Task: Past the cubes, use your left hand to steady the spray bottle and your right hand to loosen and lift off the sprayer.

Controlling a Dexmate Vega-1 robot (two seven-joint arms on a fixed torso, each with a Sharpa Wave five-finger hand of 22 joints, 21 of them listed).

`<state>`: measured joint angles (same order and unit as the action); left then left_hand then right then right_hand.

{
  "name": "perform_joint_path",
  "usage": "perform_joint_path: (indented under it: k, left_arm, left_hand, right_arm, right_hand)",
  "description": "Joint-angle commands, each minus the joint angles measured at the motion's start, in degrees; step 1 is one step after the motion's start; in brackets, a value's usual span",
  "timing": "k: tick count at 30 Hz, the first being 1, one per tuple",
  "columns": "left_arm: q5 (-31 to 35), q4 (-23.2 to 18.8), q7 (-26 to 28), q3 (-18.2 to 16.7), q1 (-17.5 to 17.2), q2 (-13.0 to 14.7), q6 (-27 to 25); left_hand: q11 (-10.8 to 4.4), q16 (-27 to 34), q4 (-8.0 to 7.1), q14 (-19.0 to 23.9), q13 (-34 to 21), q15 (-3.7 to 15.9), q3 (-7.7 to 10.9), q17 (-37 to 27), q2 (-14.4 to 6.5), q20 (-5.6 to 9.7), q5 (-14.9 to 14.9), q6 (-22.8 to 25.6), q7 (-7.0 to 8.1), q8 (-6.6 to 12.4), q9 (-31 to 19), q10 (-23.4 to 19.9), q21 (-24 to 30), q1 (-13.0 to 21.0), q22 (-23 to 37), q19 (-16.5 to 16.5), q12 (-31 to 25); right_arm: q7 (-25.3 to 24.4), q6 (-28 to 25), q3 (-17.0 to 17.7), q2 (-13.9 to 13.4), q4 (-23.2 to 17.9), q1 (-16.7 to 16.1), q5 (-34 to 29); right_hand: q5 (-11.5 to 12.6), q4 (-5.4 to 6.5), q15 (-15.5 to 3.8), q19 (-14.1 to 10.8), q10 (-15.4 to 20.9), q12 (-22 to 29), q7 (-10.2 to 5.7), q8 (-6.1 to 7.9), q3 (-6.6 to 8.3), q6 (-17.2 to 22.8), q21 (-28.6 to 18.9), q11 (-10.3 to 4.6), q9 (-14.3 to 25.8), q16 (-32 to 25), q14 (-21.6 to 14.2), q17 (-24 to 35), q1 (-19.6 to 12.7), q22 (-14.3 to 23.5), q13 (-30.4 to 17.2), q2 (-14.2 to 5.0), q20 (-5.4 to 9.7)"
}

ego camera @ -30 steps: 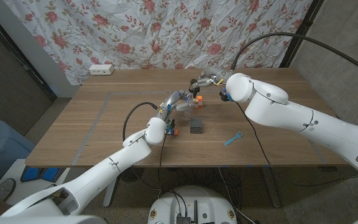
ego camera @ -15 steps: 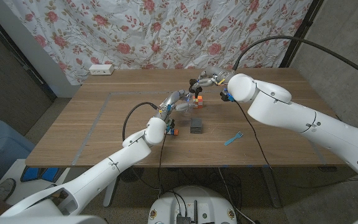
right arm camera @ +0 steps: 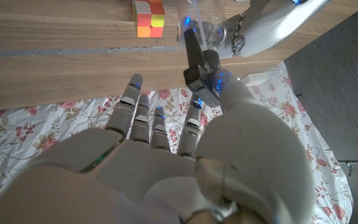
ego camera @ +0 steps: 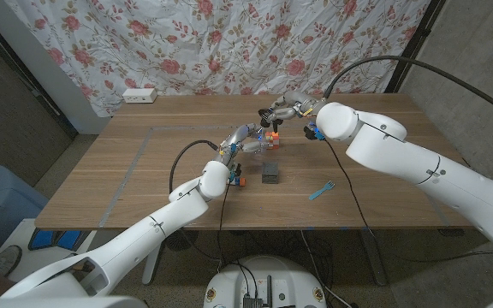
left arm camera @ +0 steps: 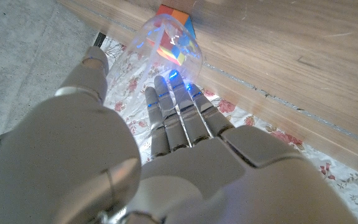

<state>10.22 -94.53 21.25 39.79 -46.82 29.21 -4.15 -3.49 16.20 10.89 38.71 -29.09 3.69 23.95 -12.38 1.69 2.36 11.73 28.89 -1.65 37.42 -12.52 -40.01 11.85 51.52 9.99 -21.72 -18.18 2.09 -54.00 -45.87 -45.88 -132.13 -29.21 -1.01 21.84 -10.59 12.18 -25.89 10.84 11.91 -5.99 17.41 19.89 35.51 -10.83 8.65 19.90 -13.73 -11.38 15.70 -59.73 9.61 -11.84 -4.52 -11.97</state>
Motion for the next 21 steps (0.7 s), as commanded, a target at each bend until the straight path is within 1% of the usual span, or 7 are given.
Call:
perform_joint_path:
  k: [1, 2, 7, 11, 12, 19, 21]
  left_arm:
    - [-0.1, 0.8, -0.5, 0.3, 0.5, -0.4, 0.8]
    - [-0.1, 0.9, -0.5, 0.4, 0.6, -0.4, 0.8]
    - [-0.2, 1.1, -0.6, 0.4, 0.8, -0.5, 1.0]
    - [-0.3, 1.2, -0.9, 0.5, 0.8, -0.5, 0.9]
    - [-0.3, 1.2, -0.9, 0.5, 0.8, -0.5, 0.9]
    - [-0.5, 1.4, -1.0, 0.6, 0.9, -0.7, 0.9]
    - [-0.5, 1.3, -1.0, 0.6, 0.8, -0.7, 0.8]
  left_hand:
    - [-3.89, -0.1, -1.2, 0.5, -0.3, 6.48, 1.73, -0.2, -9.0, 2.94, -0.2, 7.5, 2.19, 0.44, 0.0, -4.6, -0.1, -2.9, 0.2, -0.6, 0.0]
    - [-3.87, -0.1, -1.19, 0.5, -0.3, 6.48, 1.73, -0.2, -9.0, 2.93, -0.2, 7.5, 2.21, 0.44, 0.0, -4.6, -0.1, -2.9, 0.2, -0.6, 0.0]
    - [-3.93, -0.2, -1.19, 0.5, -0.3, 6.44, 1.75, -0.3, -9.0, 2.93, -0.2, 7.5, 2.11, 0.43, 0.0, -4.5, -0.1, -2.9, 0.2, -0.6, 0.0]
    - [-3.86, -0.2, -1.15, 0.5, -0.3, 6.51, 1.78, -0.3, -9.0, 2.88, -0.2, 7.5, 2.21, 0.42, 0.0, -4.6, -0.1, -3.0, 0.2, -0.6, 0.0]
    - [-3.86, -0.2, -1.14, 0.5, -0.3, 6.52, 1.81, -0.3, -9.0, 2.9, -0.2, 7.5, 2.21, 0.41, 0.0, -4.5, -0.1, -3.0, 0.2, -0.6, 0.0]
    - [-3.82, -0.2, -1.16, 0.5, -0.4, 6.46, 1.84, -0.3, -9.1, 2.91, -0.2, 7.5, 2.21, 0.41, 0.0, -4.7, -0.1, -3.1, 0.2, -0.6, 0.0]
    - [-3.82, -0.2, -1.17, 0.5, -0.4, 6.42, 1.85, -0.3, -9.1, 2.89, -0.2, 7.5, 2.16, 0.39, 0.0, -4.6, -0.1, -3.1, 0.2, -0.6, 0.1]
  right_arm:
    - [-1.5, 2.3, 2.0, -0.1, 0.6, -1.3, 3.0]
    - [-1.8, 2.3, 2.1, 0.0, 0.6, -1.4, 3.1]
    - [-2.3, 3.2, 2.8, 0.0, 0.9, -2.0, 4.1]
    - [-2.7, 3.5, 2.8, -0.1, 1.0, -2.0, 4.2]
    - [-2.7, 3.6, 2.7, -0.1, 1.1, -2.0, 4.2]
    - [-3.6, 3.6, 3.2, 0.0, 1.2, -2.4, 4.9]
    - [-3.8, 3.7, 3.2, -0.1, 1.2, -2.5, 5.0]
  right_hand:
    - [0.4, 0.07, -0.07, 0.3, 0.2, 0.1, -1.18, 0.66, 0.61, 0.6, 0.2, -0.64, 0.0, -0.4, 0.1, 0.2, -1.4, 0.0, -0.1, 0.13, -0.14]
    - [0.5, 0.08, -0.1, 0.3, 0.2, 0.1, -1.92, 0.8, 0.78, 1.1, 0.2, -0.77, 0.0, -0.4, 0.2, 0.3, -1.9, 0.0, -0.1, -0.02, -0.12]
    - [0.6, 0.11, -0.33, 0.3, 0.8, 0.3, -3.47, 1.44, 1.3, 2.8, 0.2, -1.4, -0.1, -0.6, 0.2, 0.5, -3.6, 0.0, -0.1, -0.63, -0.07]
    - [0.7, 0.16, -0.28, 0.3, 0.8, 0.2, -3.95, 2.2, 1.47, 4.3, 0.2, -2.17, 0.1, -0.8, 0.1, 0.7, -4.4, 0.0, -0.1, -0.85, -0.05]
    - [0.6, 0.22, -0.34, 0.3, 0.9, 0.2, -4.25, 2.61, 1.49, 5.1, 0.1, -2.76, 0.2, -0.9, 0.0, 0.8, -4.8, 0.0, -0.1, -0.92, -0.03]
    - [0.7, 0.26, -0.71, 0.3, 1.3, 0.3, -5.17, 3.86, 1.73, 7.6, 0.1, -3.27, 0.4, -1.2, 0.1, 1.1, -6.0, 0.0, -0.1, -1.37, -0.01]
    - [0.9, 0.11, -0.84, 0.3, 1.6, 0.3, -5.58, 4.47, 2.01, 8.7, 0.1, -3.72, 0.6, -1.3, 0.2, 1.4, -7.0, 0.0, -0.1, -1.64, 0.03]
